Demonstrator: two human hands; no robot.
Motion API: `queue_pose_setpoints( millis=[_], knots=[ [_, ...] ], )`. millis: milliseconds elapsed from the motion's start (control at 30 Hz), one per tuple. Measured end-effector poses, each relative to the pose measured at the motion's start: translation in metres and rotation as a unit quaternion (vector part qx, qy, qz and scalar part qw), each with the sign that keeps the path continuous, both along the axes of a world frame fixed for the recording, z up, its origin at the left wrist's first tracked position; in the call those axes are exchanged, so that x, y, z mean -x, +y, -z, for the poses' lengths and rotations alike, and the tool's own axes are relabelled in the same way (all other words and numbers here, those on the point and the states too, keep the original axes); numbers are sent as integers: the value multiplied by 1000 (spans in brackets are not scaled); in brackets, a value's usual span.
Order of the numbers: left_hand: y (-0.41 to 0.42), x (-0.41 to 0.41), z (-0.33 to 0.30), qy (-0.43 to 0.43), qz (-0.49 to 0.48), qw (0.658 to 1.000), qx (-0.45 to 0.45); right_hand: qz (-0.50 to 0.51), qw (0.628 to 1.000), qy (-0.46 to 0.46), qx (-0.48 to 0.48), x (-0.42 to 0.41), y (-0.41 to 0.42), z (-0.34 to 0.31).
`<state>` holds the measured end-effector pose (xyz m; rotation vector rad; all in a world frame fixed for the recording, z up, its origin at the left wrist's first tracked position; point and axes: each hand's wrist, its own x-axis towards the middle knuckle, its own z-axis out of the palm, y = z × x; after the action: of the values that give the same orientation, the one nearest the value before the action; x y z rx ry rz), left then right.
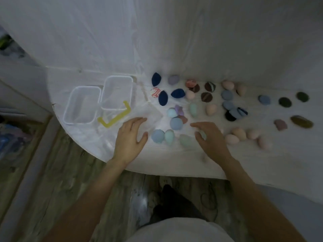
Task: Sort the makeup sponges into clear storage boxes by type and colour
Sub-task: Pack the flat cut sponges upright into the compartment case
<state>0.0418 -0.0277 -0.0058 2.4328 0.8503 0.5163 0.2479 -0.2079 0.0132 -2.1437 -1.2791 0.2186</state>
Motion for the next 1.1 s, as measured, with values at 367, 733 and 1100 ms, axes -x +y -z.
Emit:
queue_pose_setpoints(
  millis=[367,733,1100],
  knots=[
    [-106,-103,14,68,203,966,145,251,928,97,258,-8,-169,31],
    [-156,-169,57,280,203,936,70,168,963,59,204,-56,-139,62],
    [-147,-165,51,194,90,976,29,-24,985,-50,165,-83,-106,76]
  ],
)
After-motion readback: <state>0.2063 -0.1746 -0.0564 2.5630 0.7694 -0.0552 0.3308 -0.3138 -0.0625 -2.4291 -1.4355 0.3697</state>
